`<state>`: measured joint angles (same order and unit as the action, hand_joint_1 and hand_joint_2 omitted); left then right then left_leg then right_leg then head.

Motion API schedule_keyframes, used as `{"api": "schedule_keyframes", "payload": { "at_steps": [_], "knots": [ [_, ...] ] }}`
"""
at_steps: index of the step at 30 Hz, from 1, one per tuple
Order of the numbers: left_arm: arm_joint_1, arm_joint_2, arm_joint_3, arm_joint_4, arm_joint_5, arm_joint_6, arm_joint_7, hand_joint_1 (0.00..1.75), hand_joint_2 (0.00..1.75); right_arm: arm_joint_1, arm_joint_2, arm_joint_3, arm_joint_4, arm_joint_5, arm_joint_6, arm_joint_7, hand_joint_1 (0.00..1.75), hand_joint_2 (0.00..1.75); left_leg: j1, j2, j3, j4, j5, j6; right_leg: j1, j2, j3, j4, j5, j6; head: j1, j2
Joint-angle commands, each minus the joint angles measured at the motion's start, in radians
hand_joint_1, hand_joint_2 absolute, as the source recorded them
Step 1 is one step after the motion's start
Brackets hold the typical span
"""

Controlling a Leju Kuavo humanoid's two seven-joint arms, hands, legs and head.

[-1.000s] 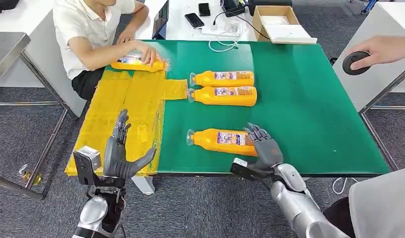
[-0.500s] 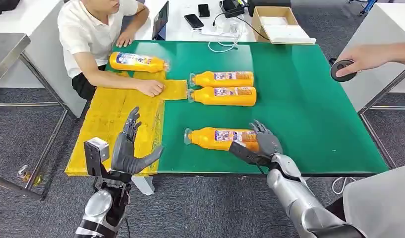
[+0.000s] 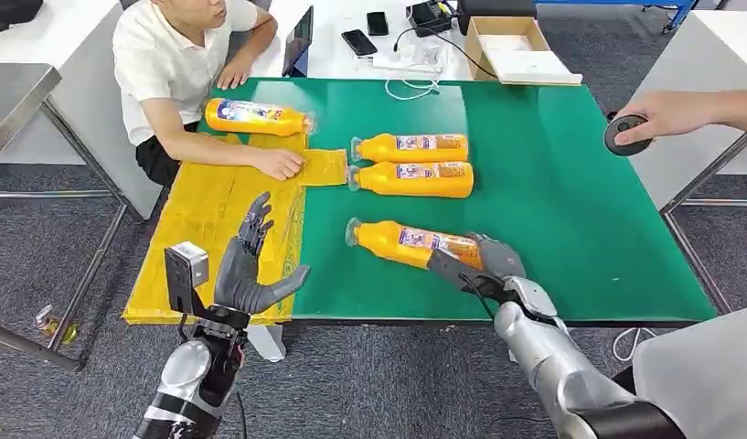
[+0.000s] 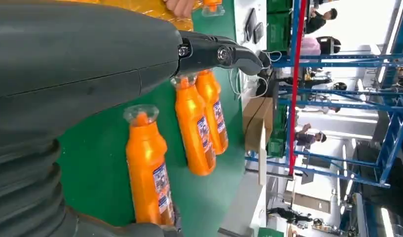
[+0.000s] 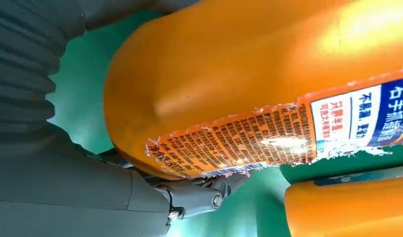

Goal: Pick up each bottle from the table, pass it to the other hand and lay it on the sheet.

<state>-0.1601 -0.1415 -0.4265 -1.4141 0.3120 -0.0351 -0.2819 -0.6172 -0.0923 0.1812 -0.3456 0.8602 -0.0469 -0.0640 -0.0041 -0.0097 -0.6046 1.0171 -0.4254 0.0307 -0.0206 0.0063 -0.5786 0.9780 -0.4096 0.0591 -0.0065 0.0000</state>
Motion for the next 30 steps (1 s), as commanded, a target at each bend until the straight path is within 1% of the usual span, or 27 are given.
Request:
{"api": "schedule_keyframes", "payload": {
  "at_steps": [1,5,6,7,8,13,15,17,21,22,23,26,30],
  "knots": [
    [-0.039,0.026,-0.027,0.065,0.006,0.002,0.004,0.0,1.75,0.039,0.009,-0.033,0.084,-0.006,0.003,-0.026,1.75,1.75,0.001,-0.002,0.002,-0.001,0.0,-0.002,0.002,-0.003,0.003,-0.002,-0.001,-0.002,0.0,0.0],
    [-0.034,0.03,-0.026,0.052,0.006,0.004,0.002,0.0,1.75,0.038,0.027,-0.063,0.079,-0.021,-0.023,-0.084,1.75,1.75,0.002,-0.002,0.002,-0.002,0.0,-0.003,0.002,-0.003,0.003,-0.003,0.0,-0.003,0.0,0.0],
    [-0.03,0.031,-0.024,0.047,0.006,0.005,-0.001,0.0,1.75,0.042,0.034,-0.079,0.072,-0.037,-0.033,-0.11,1.75,1.75,0.002,-0.001,0.002,-0.002,0.0,-0.002,0.002,-0.003,0.003,-0.002,-0.001,-0.003,0.0,0.0],
    [-0.021,0.033,-0.021,0.035,0.005,0.008,-0.006,0.0,1.75,0.049,0.048,-0.119,0.058,-0.079,-0.043,-0.166,1.75,1.75,0.001,-0.001,0.001,-0.001,0.0,-0.002,0.002,-0.002,0.002,-0.001,0.0,-0.002,0.0,0.0],
    [-0.014,0.036,-0.019,0.025,0.004,0.01,-0.01,0.0,1.75,0.055,0.056,-0.139,0.053,-0.101,-0.048,-0.194,1.75,1.75,0.002,-0.001,0.002,-0.001,0.0,-0.002,0.002,-0.002,0.002,-0.002,-0.001,-0.003,0.0,0.0],
    [-0.011,0.037,-0.018,0.024,0.004,0.01,-0.011,0.0,1.75,0.057,0.06,-0.139,0.053,-0.101,-0.051,-0.195,1.75,1.75,0.001,0.001,0.0,-0.001,-0.001,-0.002,0.001,0.0,0.001,-0.001,0.0,-0.002,0.0,0.0],
    [0.022,0.045,-0.013,-0.013,0.0,0.009,-0.02,0.0,1.75,0.08,0.081,-0.194,0.029,-0.166,-0.063,-0.285,1.75,1.75,0.002,0.002,0.0,-0.001,-0.001,-0.002,0.002,0.0,0.001,-0.001,-0.001,-0.003,0.0,0.0],
    [0.059,0.052,-0.012,-0.048,-0.001,0.003,-0.025,0.0,1.75,0.104,0.101,-0.21,0.004,-0.193,-0.081,-0.35,1.75,1.75,0.002,0.002,0.001,-0.002,-0.001,-0.002,0.002,0.0,0.002,-0.002,-0.001,-0.003,0.0,0.0],
    [0.095,0.054,-0.015,-0.06,0.013,-0.018,-0.021,0.0,1.75,0.137,0.128,-0.24,-0.043,-0.253,-0.091,-0.44,1.75,1.75,0.002,0.003,-0.001,-0.001,-0.001,-0.002,0.002,0.002,0.0,-0.001,-0.001,-0.003,0.0,0.0],
    [0.1,0.053,-0.012,-0.061,0.015,-0.018,-0.024,0.0,1.75,0.143,0.13,-0.238,-0.053,-0.26,-0.092,-0.454,1.75,1.75,0.001,0.002,-0.003,-0.001,-0.001,-0.002,0.001,0.001,-0.001,0.0,-0.001,-0.002,0.0,0.0],
    [0.1,0.053,-0.012,-0.061,0.015,-0.018,-0.024,0.0,1.75,0.143,0.13,-0.238,-0.053,-0.26,-0.092,-0.454,1.75,1.75,0.002,0.003,-0.001,-0.002,-0.002,-0.003,0.002,0.001,-0.001,-0.001,-0.001,-0.003,0.0,0.0],
    [0.099,0.054,-0.011,-0.061,0.015,-0.018,-0.024,0.0,1.75,0.142,0.128,-0.238,-0.053,-0.26,-0.091,-0.454,1.75,1.75,0.001,0.002,-0.006,-0.001,-0.001,-0.001,0.001,0.001,-0.005,0.0,0.0,-0.002,0.0,0.0],
    [0.099,0.054,-0.011,-0.061,0.015,-0.018,-0.024,0.0,1.75,0.142,0.128,-0.238,-0.053,-0.26,-0.091,-0.454,1.75,1.75,0.001,0.001,-0.007,-0.001,-0.001,-0.001,0.001,0.0,-0.006,0.0,-0.001,-0.002,0.0,0.0]
  ]
}}
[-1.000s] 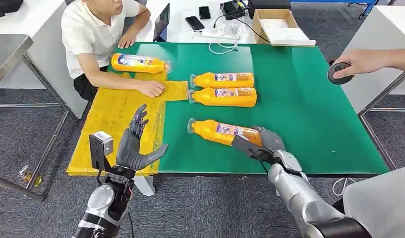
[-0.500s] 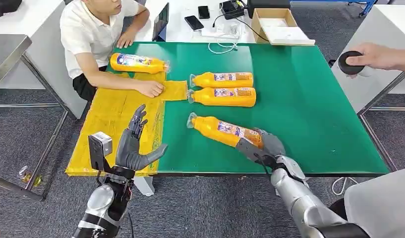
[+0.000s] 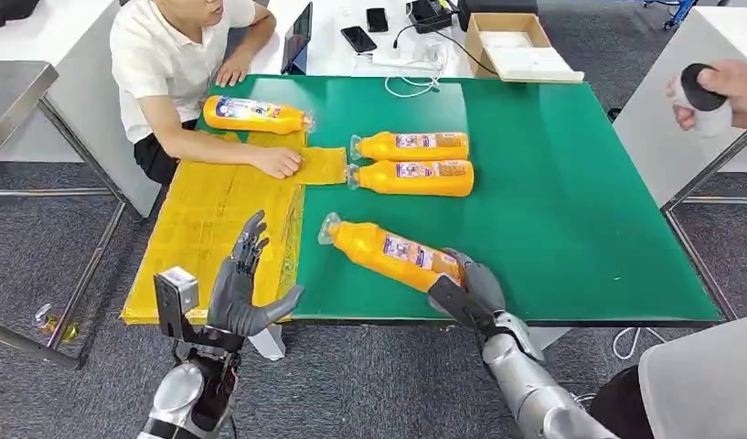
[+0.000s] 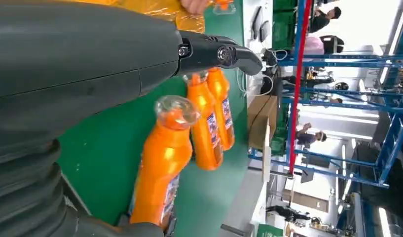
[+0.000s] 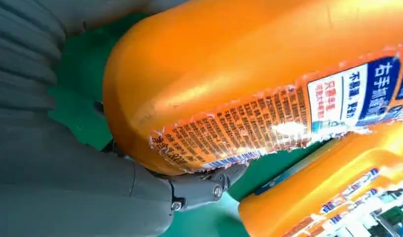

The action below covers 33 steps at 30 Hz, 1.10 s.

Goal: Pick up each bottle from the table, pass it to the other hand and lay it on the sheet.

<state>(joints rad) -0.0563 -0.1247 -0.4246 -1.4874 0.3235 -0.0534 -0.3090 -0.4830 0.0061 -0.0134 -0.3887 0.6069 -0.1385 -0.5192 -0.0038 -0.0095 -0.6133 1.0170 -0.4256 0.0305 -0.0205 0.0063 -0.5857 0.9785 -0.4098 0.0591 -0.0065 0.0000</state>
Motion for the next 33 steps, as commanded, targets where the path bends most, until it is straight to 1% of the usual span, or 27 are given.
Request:
{"api": "schedule_keyframes", "payload": {
  "at_steps": [1,6,10,12,16,18,20,24,26,28,30,32,33],
  "knots": [
    [-0.005,0.037,-0.013,0.012,0.003,0.001,0.003,0.0,1.75,0.008,0.029,-0.043,-0.01,-0.007,0.0,0.002,1.75,1.75,0.001,0.001,0.003,0.0,-0.001,-0.002,0.001,0.0,0.003,-0.001,-0.001,-0.003,0.0,0.0],
    [0.041,0.029,0.023,-0.025,0.042,-0.004,-0.007,0.0,1.75,0.045,0.056,-0.08,-0.088,-0.098,-0.006,-0.087,1.75,1.75,0.001,0.002,0.002,-0.001,-0.001,-0.002,0.001,0.001,0.002,-0.001,-0.001,-0.002,0.0,0.0],
    [0.088,0.031,0.044,-0.038,0.095,-0.042,0.005,0.0,1.75,0.106,0.099,-0.073,-0.234,-0.196,0.03,-0.131,1.75,1.75,0.001,0.003,0.002,-0.001,-0.002,-0.003,0.001,0.002,0.001,0.0,-0.002,-0.004,0.0,0.0],
    [0.096,0.028,0.054,-0.035,0.093,-0.041,0.004,0.0,1.75,0.136,0.11,-0.048,-0.303,-0.223,0.043,-0.131,1.75,1.75,0.001,0.003,-0.001,-0.001,-0.002,-0.002,0.001,0.002,-0.002,0.0,-0.001,-0.002,0.0,0.0],
    [0.105,0.021,0.067,-0.033,0.094,-0.042,0.003,0.0,1.75,0.181,0.119,-0.006,-0.418,-0.28,0.029,-0.121,1.75,1.75,0.001,0.003,-0.001,0.0,-0.003,-0.002,0.002,0.002,-0.002,0.001,-0.002,-0.003,0.0,0.0],
    [0.106,0.008,0.07,-0.031,0.085,-0.022,-0.012,0.0,1.75,0.208,0.118,0.013,-0.487,-0.318,0.008,-0.119,1.75,1.75,0.001,0.001,-0.004,0.0,-0.001,-0.001,0.001,0.001,-0.005,0.0,-0.001,-0.002,0.0,0.0],
    [0.11,0.007,0.061,-0.029,0.071,-0.002,-0.018,0.0,1.75,0.235,0.11,0.044,-0.534,-0.328,0.024,-0.098,1.75,1.75,0.001,0.0,-0.004,0.0,-0.001,-0.001,0.001,0.0,-0.005,0.001,-0.001,-0.002,0.0,0.0],
    [0.1,0.007,0.055,0.019,0.098,0.0,0.006,0.0,1.75,0.254,0.115,0.102,-0.576,-0.343,0.038,-0.094,1.75,1.75,0.001,0.001,-0.002,-0.001,-0.002,-0.002,0.001,0.0,-0.002,0.0,-0.002,-0.003,0.0,0.0],
    [0.091,0.002,0.048,0.035,0.125,-0.024,0.012,0.0,1.75,0.254,0.119,0.132,-0.592,-0.344,0.033,-0.091,1.75,1.75,0.001,0.001,-0.004,-0.001,-0.001,-0.002,0.001,0.0,-0.005,0.0,-0.001,-0.002,0.0,0.0],
    [0.085,-0.001,0.045,0.034,0.151,-0.052,0.01,0.0,1.75,0.25,0.121,0.157,-0.594,-0.343,0.04,-0.088,1.75,1.75,0.001,0.001,-0.004,-0.001,-0.001,-0.002,0.001,0.0,-0.004,0.0,-0.001,-0.003,0.0,0.0],
    [0.071,-0.003,0.045,0.04,0.182,-0.085,0.018,0.0,1.75,0.241,0.124,0.205,-0.578,-0.333,0.068,-0.079,1.75,1.75,0.001,0.001,-0.003,0.0,-0.002,-0.002,0.001,0.0,-0.004,0.001,-0.002,-0.003,0.0,0.0],
    [0.051,-0.01,0.051,0.053,0.225,-0.137,0.024,0.0,1.75,0.221,0.129,0.294,-0.522,-0.328,0.156,-0.064,1.75,1.75,0.001,0.002,-0.002,0.0,-0.002,-0.002,0.001,0.001,-0.003,0.0,-0.002,-0.003,0.0,0.0],
    [0.042,-0.014,0.052,0.062,0.24,-0.156,0.029,0.0,1.75,0.213,0.132,0.33,-0.494,-0.321,0.179,-0.068,1.75,1.75,0.001,0.002,-0.003,-0.001,-0.001,-0.002,0.001,0.001,-0.004,0.0,-0.001,-0.003,0.0,0.0]
  ]
}}
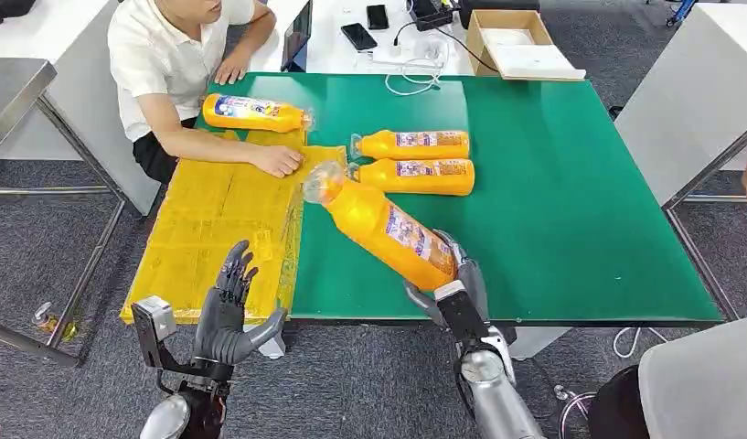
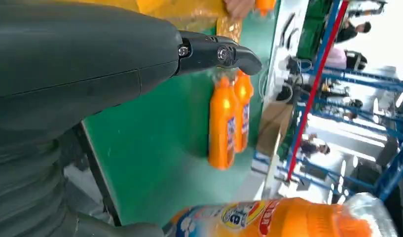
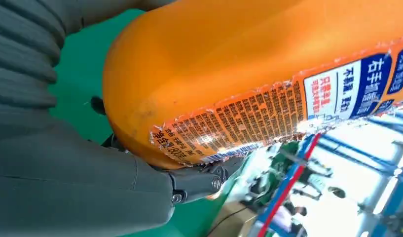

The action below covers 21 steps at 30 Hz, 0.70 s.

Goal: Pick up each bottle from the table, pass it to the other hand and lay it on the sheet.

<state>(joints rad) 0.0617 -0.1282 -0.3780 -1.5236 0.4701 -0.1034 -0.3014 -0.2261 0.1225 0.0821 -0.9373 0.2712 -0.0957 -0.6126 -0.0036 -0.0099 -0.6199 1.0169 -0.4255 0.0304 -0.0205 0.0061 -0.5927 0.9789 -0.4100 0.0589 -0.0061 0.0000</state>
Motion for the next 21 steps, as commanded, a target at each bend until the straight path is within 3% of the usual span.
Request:
{"api": "schedule_keyframes", "payload": {
  "at_steps": [1,9,21],
  "knots": [
    [-0.084,-0.015,0.004,0.104,0.101,-0.116,0.025,0.0,1.75,-0.051,0.019,0.269,0.081,0.022,0.163,0.021,1.75,1.75,0.001,0.002,0.003,0.0,-0.001,-0.002,0.001,0.001,0.003,-0.001,0.0,-0.002,0.0,0.0],
    [-0.094,-0.022,-0.026,0.101,0.127,-0.197,0.01,0.0,1.75,-0.069,0.047,0.36,0.153,0.023,0.192,-0.006,1.75,1.75,0.002,0.001,0.003,-0.001,-0.001,-0.002,0.001,0.0,0.003,-0.001,-0.001,-0.002,0.0,0.0],
    [-0.1,-0.03,-0.037,0.092,0.132,-0.269,-0.032,0.0,1.75,-0.1,0.064,0.386,0.199,0.005,0.213,-0.014,1.75,1.75,0.002,0.0,0.003,-0.001,-0.001,-0.002,0.002,-0.001,0.004,0.0,-0.001,-0.003,0.0,0.0]
  ]
}}
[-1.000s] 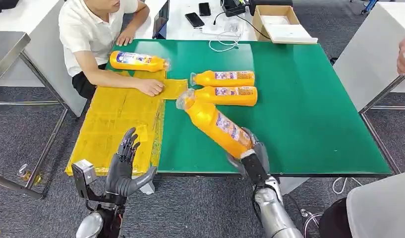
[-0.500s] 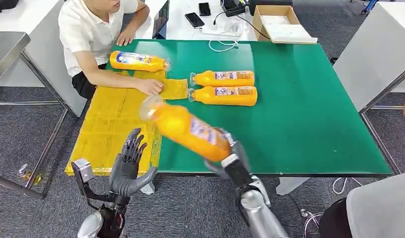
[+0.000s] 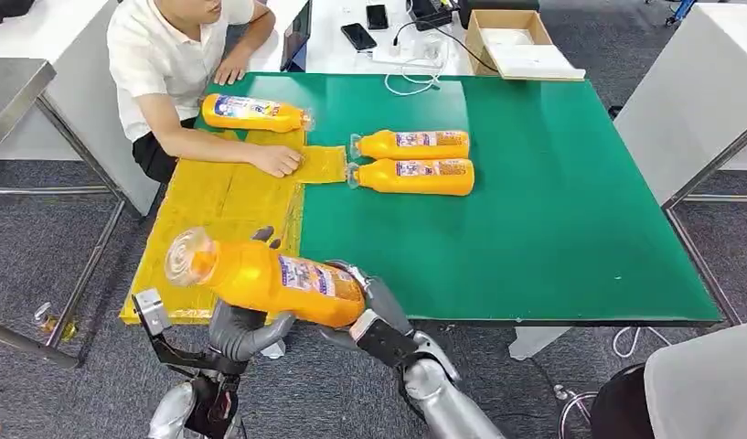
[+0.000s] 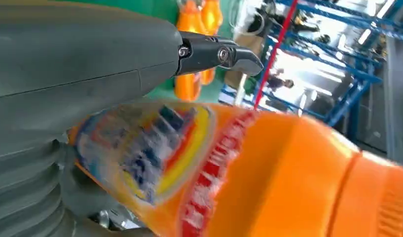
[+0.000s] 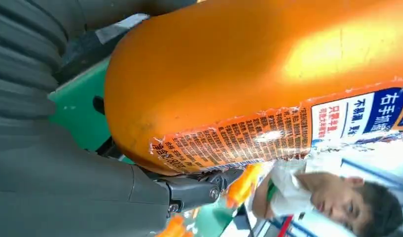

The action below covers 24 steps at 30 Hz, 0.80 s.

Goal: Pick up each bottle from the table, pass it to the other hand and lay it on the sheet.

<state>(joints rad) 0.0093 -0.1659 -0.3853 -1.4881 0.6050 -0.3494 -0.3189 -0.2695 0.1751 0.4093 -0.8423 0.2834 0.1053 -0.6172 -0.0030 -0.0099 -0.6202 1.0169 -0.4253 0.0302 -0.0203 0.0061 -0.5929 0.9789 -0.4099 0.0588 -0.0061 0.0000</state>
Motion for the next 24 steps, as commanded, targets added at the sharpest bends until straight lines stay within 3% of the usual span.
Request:
{"api": "schedule_keyframes", "payload": {
  "at_steps": [1,6,7,8,12,13,14,24],
  "knots": [
    [-0.05,0.007,-0.032,0.062,-0.004,-0.034,-0.021,0.0,1.75,-0.057,0.01,0.062,0.1,-0.01,0.016,-0.01,1.75,1.75,0.001,0.0,0.005,-0.001,-0.002,-0.002,0.002,-0.002,0.006,-0.001,-0.002,-0.004,0.0,0.0],
    [-0.056,0.01,-0.036,0.073,-0.023,-0.05,-0.036,0.0,1.75,-0.061,0.01,0.073,0.098,-0.012,0.022,-0.006,1.75,1.75,0.001,0.0,0.004,-0.001,-0.001,-0.002,0.001,-0.001,0.004,-0.001,-0.001,-0.002,0.0,0.0],
    [-0.058,0.01,-0.035,0.076,-0.023,-0.055,-0.039,0.1,1.75,-0.064,0.01,0.077,0.099,-0.011,0.026,-0.002,1.75,1.75,0.001,0.0,0.003,-0.001,-0.001,-0.001,0.001,-0.001,0.003,-0.001,-0.001,-0.002,0.0,0.0],
    [-0.059,0.01,-0.034,0.078,-0.023,-0.056,-0.039,0.35,1.75,-0.064,0.009,0.08,0.098,-0.01,0.026,-0.001,1.75,1.75,0.0,0.0,0.002,-0.001,0.0,-0.001,0.001,0.0,0.002,-0.001,-0.001,-0.002,0.0,0.0],
    [-0.059,0.01,-0.034,0.078,-0.023,-0.056,-0.039,0.35,1.75,-0.064,0.009,0.08,0.098,-0.01,0.026,-0.001,1.75,1.75,0.001,0.0,0.003,-0.001,-0.001,-0.001,0.001,-0.001,0.003,-0.001,-0.001,-0.002,0.0,0.0],
    [-0.061,0.012,-0.034,0.08,-0.027,-0.065,-0.046,1.12,1.75,-0.065,0.008,0.084,0.099,-0.008,0.024,0.0,1.75,1.75,0.001,0.0,0.004,-0.001,-0.001,-0.002,0.001,-0.001,0.004,-0.001,-0.001,-0.003,0.0,0.0],
    [-0.061,0.013,-0.032,0.082,-0.027,-0.066,-0.046,1.75,1.75,-0.065,0.009,0.085,0.099,-0.008,0.024,0.0,1.75,1.75,0.001,0.0,0.005,-0.001,-0.001,-0.002,0.001,-0.001,0.004,0.0,-0.002,-0.003,0.0,0.0],
    [-0.032,0.022,-0.009,0.06,-0.012,-0.095,-0.03,1.75,1.75,-0.018,0.011,0.115,0.029,-0.031,0.054,0.008,1.75,1.75,0.001,0.001,0.005,-0.001,-0.002,-0.002,0.001,0.0,0.004,-0.001,-0.002,-0.003,0.0,0.0]
  ]
}}
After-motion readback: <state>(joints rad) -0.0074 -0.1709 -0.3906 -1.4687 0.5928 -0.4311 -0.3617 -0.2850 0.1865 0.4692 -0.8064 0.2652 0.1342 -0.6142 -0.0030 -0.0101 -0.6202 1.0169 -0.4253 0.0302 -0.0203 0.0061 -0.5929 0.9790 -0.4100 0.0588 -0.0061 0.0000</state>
